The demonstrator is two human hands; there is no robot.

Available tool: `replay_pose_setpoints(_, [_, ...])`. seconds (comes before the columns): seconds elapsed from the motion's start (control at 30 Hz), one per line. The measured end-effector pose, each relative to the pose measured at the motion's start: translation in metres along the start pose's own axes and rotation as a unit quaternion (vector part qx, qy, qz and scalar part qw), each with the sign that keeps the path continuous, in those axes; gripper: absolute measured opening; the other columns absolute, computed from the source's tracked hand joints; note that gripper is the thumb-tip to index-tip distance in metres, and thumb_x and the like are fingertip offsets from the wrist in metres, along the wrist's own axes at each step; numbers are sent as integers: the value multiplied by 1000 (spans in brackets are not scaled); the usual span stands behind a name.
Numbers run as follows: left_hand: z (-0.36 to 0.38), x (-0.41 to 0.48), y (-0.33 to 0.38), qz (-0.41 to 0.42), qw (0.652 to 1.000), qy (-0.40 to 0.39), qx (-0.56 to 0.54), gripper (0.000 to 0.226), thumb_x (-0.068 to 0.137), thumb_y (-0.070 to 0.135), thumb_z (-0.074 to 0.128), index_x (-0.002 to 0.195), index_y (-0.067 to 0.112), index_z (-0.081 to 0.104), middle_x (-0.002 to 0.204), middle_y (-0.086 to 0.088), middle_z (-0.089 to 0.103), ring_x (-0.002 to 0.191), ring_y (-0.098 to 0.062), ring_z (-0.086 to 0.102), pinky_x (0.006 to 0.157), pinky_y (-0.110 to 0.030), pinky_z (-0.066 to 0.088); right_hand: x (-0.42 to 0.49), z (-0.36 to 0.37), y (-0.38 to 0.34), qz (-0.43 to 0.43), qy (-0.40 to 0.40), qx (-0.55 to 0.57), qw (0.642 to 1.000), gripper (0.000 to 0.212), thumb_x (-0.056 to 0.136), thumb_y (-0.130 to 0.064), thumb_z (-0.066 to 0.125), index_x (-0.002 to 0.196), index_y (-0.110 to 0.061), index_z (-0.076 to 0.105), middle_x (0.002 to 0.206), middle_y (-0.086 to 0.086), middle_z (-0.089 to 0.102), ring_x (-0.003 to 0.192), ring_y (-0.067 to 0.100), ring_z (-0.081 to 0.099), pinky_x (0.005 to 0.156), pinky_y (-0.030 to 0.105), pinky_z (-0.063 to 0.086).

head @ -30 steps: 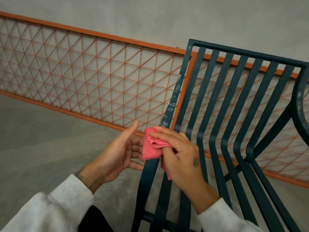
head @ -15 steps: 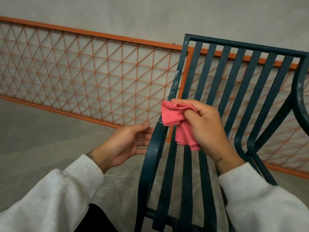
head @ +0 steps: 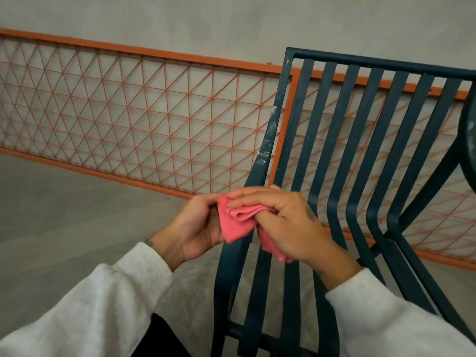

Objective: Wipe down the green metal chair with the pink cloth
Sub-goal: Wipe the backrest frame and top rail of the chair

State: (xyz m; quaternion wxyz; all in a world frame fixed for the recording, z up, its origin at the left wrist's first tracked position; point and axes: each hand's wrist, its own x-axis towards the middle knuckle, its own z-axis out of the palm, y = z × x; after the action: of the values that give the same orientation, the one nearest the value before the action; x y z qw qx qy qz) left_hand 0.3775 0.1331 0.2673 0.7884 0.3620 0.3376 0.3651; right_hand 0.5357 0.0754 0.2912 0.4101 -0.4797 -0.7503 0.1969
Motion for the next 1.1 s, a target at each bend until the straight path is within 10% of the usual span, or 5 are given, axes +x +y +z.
replay_pose_setpoints(0.13, [-12,6,1,-25,1000,10,10,68,101,51,34,126,-6,62,110,-23,67,89,-29,66,87,-38,50,28,-14,5,111,1,-26,993,39,100,-13,44,110,-39,71,90,-14,70,45,30,64,38,46,53])
replay_pose_setpoints(0.3, [-19,12,-6,-24,998,-24,-45,87,94,70,32,119,-6,66,103,-21,65,90,-29,62,88,-40,48,25,-5,8,-19,-32,-169,985,41,97,-9,43,118,-35,67,122,-20,63,111,-1,58,106,40,41])
replay_pose_setpoints(0.67, [-20,13,-1,-25,999,-38,-4,92,93,72,32,122,-9,63,97,-20,69,79,-26,67,73,-34,54,27,-13,13,20,-46,-31,998,40,96,0,42,116,-20,71,88,-26,67,61,-14,60,51,3,42])
replay_pose_setpoints(0.87, [-16,13,1,-26,997,-65,-14,89,91,73,36,119,-7,65,109,-23,67,85,-30,70,71,-38,59,-3,12,17,-51,14,-39,998,46,90,5,47,115,-25,71,126,-20,62,123,-6,49,106,20,33])
replay_pose_setpoints(1.1, [-15,16,4,-20,999,-32,15,94,91,74,35,130,-9,57,121,-27,62,93,-32,65,75,-38,58,10,1,25,9,1,75,997,43,93,4,49,107,-29,73,120,-21,66,112,9,62,97,46,51])
